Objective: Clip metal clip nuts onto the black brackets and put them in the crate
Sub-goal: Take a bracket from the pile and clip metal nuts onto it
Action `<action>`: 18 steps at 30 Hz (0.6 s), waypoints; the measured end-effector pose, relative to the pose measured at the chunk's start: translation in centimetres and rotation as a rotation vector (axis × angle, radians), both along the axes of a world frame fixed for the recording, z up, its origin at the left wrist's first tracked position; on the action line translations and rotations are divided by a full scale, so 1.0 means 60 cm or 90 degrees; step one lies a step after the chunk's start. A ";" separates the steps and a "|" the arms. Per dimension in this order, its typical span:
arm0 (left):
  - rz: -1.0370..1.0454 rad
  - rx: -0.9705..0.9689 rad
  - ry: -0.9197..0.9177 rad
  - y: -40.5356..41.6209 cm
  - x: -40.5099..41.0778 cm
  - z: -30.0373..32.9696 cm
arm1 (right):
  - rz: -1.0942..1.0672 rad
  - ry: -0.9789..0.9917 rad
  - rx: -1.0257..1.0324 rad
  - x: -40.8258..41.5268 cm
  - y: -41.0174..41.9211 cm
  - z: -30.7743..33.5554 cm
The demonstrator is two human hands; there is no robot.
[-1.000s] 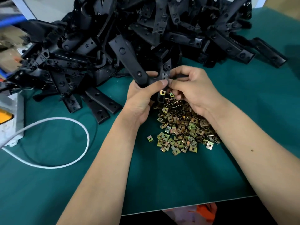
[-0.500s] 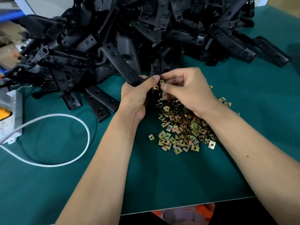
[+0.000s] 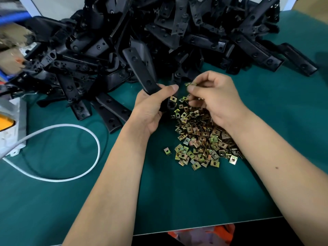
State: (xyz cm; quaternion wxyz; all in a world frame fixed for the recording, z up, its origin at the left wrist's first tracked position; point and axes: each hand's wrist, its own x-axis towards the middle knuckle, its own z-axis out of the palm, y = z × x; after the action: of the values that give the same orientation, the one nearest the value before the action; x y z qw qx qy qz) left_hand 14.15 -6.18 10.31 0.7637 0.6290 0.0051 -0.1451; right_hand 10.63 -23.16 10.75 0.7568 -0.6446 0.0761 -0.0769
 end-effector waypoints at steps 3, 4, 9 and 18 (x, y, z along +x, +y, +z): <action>-0.009 -0.027 -0.007 0.001 0.000 -0.001 | -0.009 0.008 0.034 0.003 -0.020 0.004; -0.007 -0.039 -0.013 0.000 0.000 -0.001 | 0.004 0.002 0.017 0.002 -0.021 0.005; -0.005 -0.064 -0.043 -0.007 -0.006 -0.001 | 0.044 -0.020 -0.050 0.000 -0.010 0.002; 0.101 0.003 -0.133 -0.027 -0.003 -0.016 | 0.027 0.006 -0.065 0.002 -0.007 -0.003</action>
State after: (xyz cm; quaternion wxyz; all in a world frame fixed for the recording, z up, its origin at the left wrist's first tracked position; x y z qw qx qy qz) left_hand 13.98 -7.81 9.38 0.7678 0.6400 -0.0241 -0.0180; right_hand 10.72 -23.56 10.56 0.7243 -0.6839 0.0621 -0.0619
